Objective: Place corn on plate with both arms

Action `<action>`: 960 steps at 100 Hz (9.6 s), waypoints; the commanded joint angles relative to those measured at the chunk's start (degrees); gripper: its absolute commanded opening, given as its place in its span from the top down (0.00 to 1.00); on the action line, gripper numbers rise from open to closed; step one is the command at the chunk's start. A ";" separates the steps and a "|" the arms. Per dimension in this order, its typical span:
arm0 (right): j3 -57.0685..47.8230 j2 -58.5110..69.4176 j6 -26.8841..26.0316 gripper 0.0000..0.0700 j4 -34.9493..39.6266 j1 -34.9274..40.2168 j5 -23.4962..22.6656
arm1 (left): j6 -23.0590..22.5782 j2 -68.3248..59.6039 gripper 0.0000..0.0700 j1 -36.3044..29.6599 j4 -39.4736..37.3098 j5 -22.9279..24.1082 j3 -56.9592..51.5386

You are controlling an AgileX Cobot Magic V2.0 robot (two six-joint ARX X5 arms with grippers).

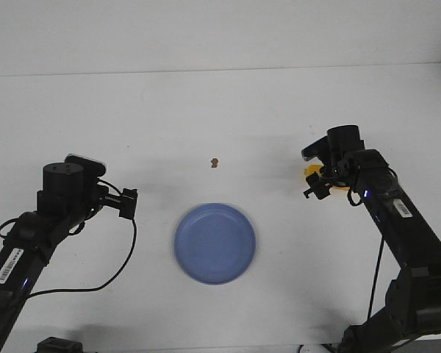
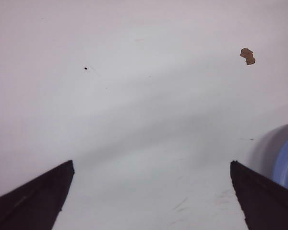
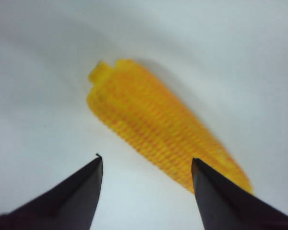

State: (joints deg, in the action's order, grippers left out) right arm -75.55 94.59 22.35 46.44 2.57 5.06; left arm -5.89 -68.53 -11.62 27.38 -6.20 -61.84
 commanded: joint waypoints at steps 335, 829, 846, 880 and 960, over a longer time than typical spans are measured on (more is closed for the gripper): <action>-3.50 1.18 -23.98 0.67 5.29 39.80 -19.43 | 0.81 -0.70 0.05 0.04 -1.22 -0.24 -0.57; 43.21 -81.81 -24.46 1.00 -19.85 0.98 -0.09 | 9.35 68.37 0.98 9.35 -36.68 0.87 60.37; 43.21 -81.81 -24.48 1.00 -19.85 1.01 -0.09 | 9.11 68.37 0.98 9.35 -37.86 0.87 61.05; 43.21 -81.81 -24.48 1.00 -19.85 1.01 -0.09 | 9.86 68.37 0.98 9.35 -37.77 0.79 61.02; 43.28 -81.90 -24.04 1.00 -20.00 0.98 -0.04 | 9.86 68.37 0.98 9.35 -37.77 0.79 61.02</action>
State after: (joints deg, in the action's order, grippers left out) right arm -31.99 12.75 -1.74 27.16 3.64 4.78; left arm 3.97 -0.25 -2.37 -9.85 -5.34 -1.93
